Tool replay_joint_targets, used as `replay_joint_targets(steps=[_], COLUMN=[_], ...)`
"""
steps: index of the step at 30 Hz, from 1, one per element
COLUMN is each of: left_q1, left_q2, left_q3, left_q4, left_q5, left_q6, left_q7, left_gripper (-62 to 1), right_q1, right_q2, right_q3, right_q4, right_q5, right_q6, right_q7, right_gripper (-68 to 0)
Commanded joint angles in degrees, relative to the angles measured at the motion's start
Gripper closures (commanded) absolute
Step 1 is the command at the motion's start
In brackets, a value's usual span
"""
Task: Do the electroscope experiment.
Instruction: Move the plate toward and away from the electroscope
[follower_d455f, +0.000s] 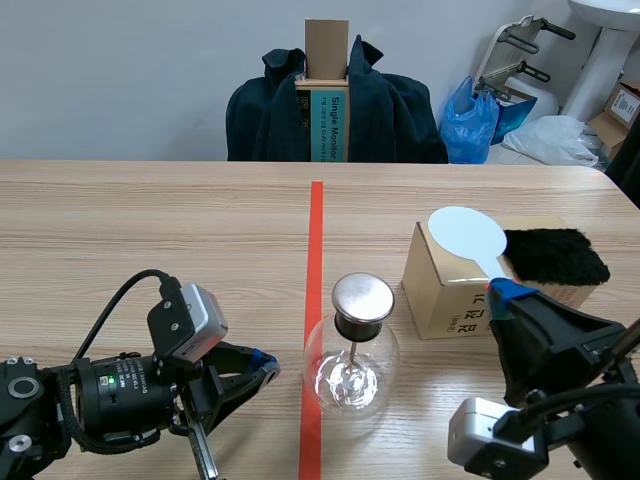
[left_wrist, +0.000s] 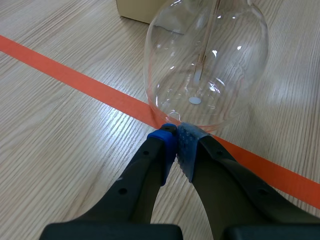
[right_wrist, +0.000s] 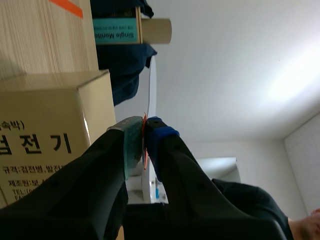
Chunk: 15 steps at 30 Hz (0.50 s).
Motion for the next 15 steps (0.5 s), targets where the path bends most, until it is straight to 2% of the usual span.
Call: replay_joint_targets(steps=[1, 6, 15], left_q1=[0.0, 0.0, 0.0], left_q2=[-0.2, -0.2, -0.2], left_q3=[-0.3, -0.3, -0.3], left_q4=[1.3, 1.3, 1.3], left_q5=[-0.4, -0.4, -0.4], left_q6=[-0.1, -0.1, -0.1], left_q7=[-0.9, -1.0, -1.0], left_gripper=[-1.7, -1.7, -1.7], right_q1=[0.5, 0.5, 0.5], right_q2=[0.9, 0.9, 0.9], right_q3=[0.5, 0.5, 0.5], right_q4=[1.6, 1.6, 1.6], right_q5=[0.7, 0.7, 0.7], right_q6=[-0.5, -0.5, -0.5], right_q7=[-1.3, -1.4, 11.6], right_gripper=[-0.9, -0.9, -0.9])
